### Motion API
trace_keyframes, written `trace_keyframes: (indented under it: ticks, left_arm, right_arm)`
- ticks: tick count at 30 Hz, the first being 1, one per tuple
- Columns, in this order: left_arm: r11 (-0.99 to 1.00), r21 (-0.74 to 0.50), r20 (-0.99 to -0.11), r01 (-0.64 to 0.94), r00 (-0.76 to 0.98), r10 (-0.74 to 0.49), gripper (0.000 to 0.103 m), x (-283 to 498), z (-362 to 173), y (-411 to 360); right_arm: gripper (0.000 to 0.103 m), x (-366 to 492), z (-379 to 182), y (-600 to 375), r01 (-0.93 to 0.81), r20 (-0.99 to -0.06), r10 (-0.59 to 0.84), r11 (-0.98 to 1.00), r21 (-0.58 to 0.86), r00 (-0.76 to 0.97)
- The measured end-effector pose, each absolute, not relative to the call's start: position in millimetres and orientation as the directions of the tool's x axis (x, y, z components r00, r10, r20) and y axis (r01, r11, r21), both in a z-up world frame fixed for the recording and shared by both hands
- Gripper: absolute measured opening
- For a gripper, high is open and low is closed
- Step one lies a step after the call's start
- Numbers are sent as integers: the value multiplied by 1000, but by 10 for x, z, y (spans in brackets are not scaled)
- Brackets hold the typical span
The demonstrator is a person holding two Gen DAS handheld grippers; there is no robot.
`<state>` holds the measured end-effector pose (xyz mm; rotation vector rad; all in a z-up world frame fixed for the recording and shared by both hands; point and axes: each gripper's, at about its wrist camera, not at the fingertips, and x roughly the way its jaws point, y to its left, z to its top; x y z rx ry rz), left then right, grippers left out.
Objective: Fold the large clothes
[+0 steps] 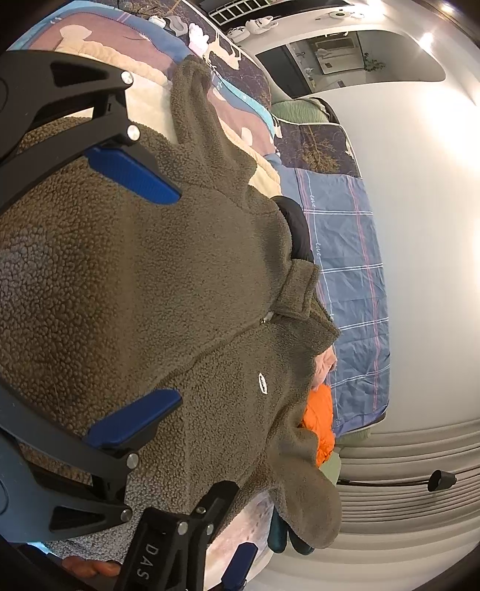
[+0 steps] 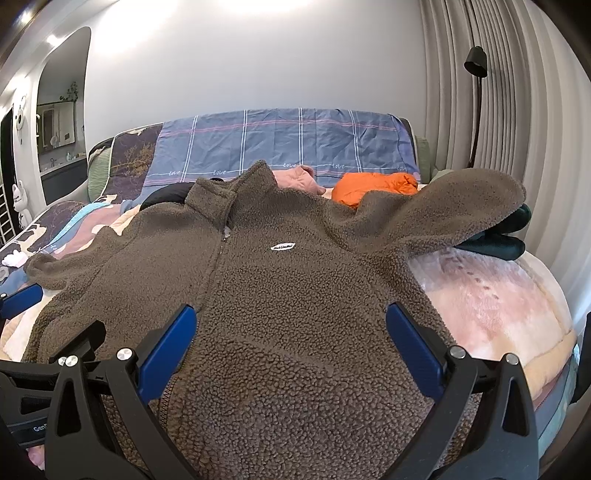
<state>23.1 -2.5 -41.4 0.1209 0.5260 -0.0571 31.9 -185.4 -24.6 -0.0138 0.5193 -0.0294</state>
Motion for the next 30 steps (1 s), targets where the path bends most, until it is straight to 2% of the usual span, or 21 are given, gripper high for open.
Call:
trace_keyframes:
  ticks: [30]
  left_arm:
    - [994,75,-507,74,861,-26,101,250,-392,38]
  right_arm:
    - [102,318,-266,-1801,15,-503,-25,1000,-25,864]
